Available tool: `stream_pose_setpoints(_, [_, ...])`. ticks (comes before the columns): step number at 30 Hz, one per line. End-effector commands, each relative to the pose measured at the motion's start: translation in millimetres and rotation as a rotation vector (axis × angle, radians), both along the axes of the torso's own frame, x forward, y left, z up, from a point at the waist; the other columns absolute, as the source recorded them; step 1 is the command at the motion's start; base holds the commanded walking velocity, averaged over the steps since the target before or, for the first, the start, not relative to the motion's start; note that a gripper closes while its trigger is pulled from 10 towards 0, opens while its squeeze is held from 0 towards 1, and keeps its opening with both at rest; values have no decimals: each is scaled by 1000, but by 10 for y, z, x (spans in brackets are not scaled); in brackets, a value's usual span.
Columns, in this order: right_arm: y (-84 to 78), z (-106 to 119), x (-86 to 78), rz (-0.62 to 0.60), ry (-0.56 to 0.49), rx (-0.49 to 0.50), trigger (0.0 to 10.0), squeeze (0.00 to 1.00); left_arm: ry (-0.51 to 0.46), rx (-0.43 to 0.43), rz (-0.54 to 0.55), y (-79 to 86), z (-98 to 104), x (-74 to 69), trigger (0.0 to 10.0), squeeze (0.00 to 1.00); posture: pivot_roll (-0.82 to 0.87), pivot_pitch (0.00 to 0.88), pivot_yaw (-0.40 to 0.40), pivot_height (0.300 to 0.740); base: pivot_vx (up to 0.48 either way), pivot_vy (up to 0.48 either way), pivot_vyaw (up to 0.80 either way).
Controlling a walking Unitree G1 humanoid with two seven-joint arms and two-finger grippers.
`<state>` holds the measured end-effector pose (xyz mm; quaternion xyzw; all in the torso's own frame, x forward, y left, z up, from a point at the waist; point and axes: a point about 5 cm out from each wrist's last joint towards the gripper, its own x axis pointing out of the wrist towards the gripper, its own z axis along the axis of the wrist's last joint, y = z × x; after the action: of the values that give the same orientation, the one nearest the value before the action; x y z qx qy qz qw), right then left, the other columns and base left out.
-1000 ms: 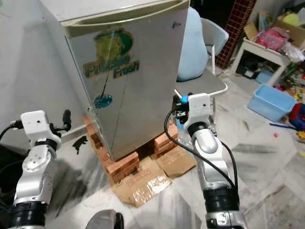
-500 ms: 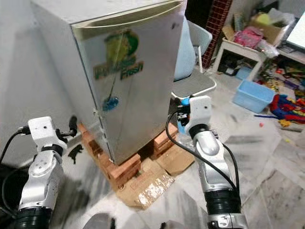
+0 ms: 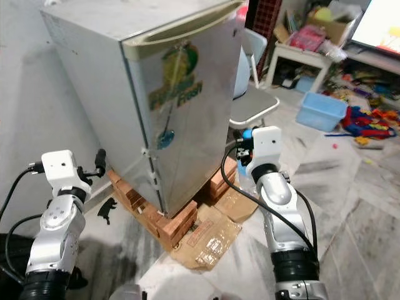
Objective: Restocking fridge
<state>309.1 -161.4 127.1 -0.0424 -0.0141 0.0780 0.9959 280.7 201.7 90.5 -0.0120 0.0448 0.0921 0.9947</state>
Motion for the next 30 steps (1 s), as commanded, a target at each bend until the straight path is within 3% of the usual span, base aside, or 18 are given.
stream_pose_setpoints(1, [93, 122, 30, 26, -51, 9, 10000, 0, -9, 10, 13, 41, 32, 4, 10000, 0, 61, 0, -43, 740, 0, 0, -800])
stream_pose_setpoints(11, [85, 110, 19, 19, -50, 13, 10000, 0, -18, 20, -27, 31, 55, 16, 10000, 0, 59, 0, -40, 740, 0, 0, -669])
stream_pose_setpoints(20, [96, 166, 50, 18, -66, 5, 10000, 0, -69, 4, -50, 49, 208, 100, 10000, 0, 63, 0, -28, 740, 0, 0, 0])
stream_pose_setpoints(23, [79, 155, 30, 7, -64, 8, 10000, 0, -77, 9, -54, 75, 236, 123, 10000, 0, 62, 0, -20, 740, 0, 0, -800])
stream_pose_setpoints(30, [86, 108, -20, 0, -54, 10, 10000, 0, -71, -24, -81, 38, 234, 136, 10000, 0, 59, 0, -8, 740, 0, 412, -636])
